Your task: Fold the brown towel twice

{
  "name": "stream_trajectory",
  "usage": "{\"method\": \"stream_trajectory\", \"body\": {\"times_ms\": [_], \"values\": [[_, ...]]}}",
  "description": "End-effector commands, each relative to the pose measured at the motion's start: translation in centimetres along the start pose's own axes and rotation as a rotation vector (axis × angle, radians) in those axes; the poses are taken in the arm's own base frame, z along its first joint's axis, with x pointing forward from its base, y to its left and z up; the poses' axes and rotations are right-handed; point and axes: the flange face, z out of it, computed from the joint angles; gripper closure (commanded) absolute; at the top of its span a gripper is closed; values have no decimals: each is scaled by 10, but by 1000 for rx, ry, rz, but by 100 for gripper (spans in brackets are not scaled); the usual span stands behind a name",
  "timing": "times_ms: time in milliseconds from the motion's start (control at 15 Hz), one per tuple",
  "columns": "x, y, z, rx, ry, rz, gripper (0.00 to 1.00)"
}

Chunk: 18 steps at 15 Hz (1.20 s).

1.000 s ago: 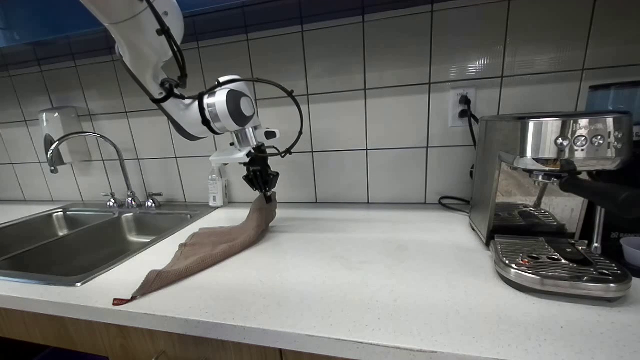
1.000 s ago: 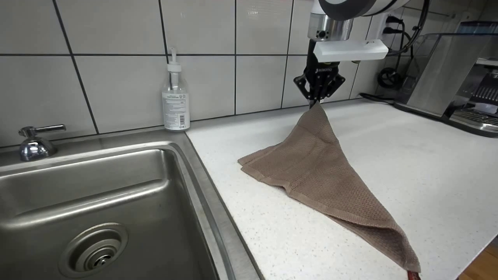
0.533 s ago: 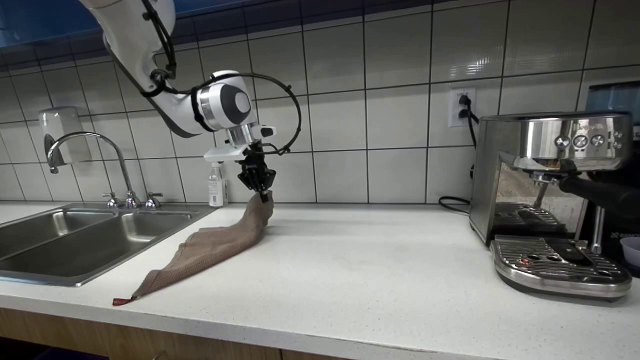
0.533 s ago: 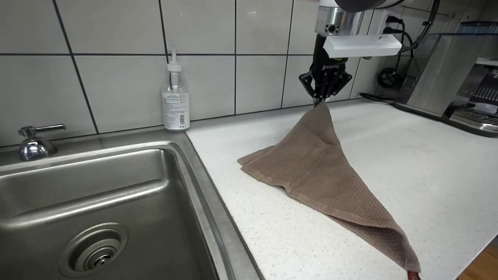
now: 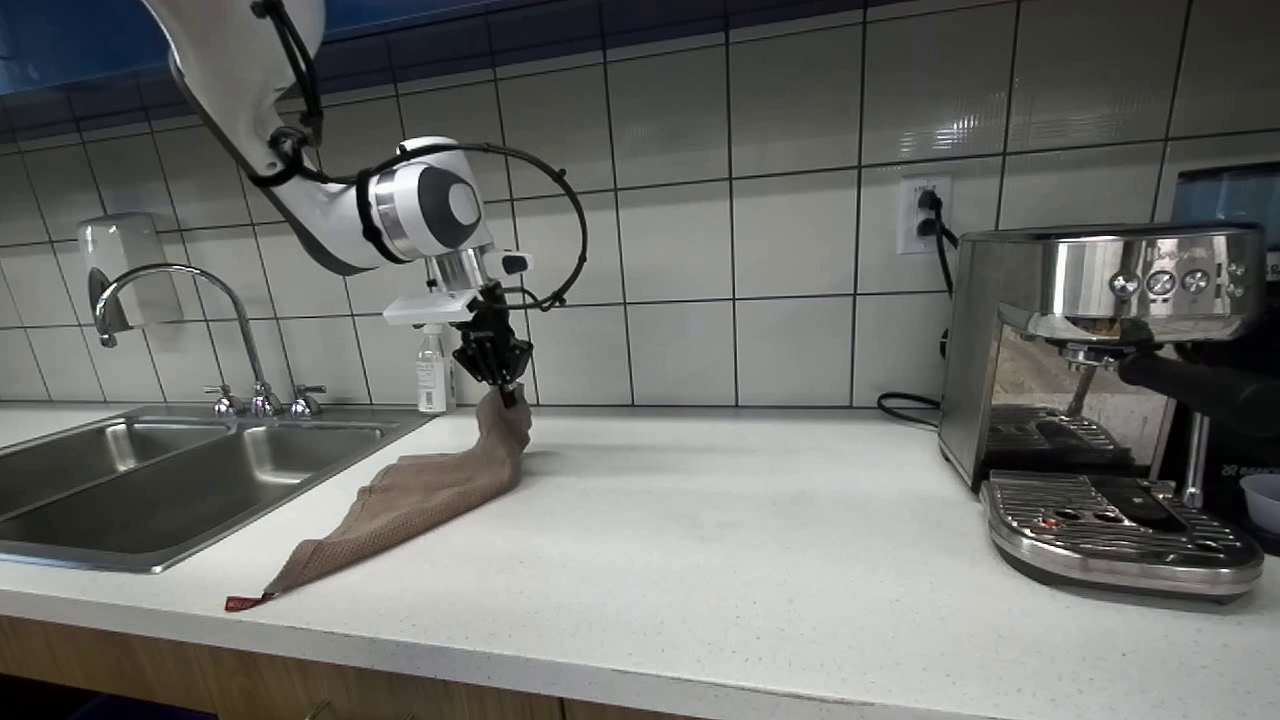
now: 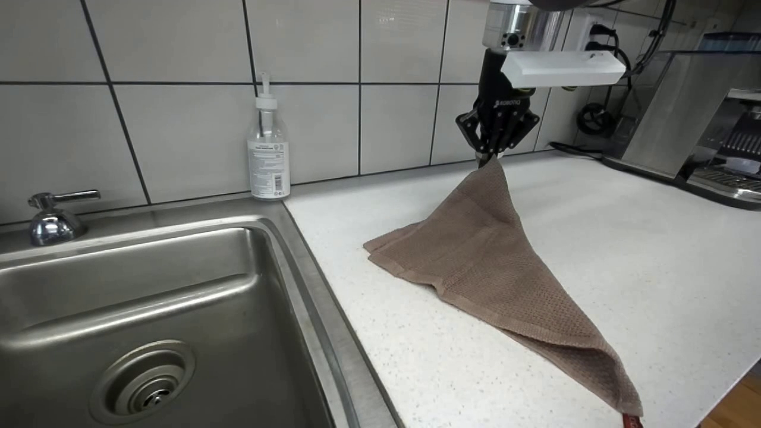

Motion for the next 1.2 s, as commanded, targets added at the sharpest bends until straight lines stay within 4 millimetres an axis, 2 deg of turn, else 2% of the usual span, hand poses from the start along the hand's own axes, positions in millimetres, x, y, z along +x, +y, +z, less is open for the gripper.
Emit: {"method": "stream_trajectory", "body": {"times_ms": [0,600,1133], "values": [[-18,-1,-17,5,30,-46,99],[-35,-1,-39,31,83,-63,99],[-61,-8,-49,29,118,-101,99]]}}
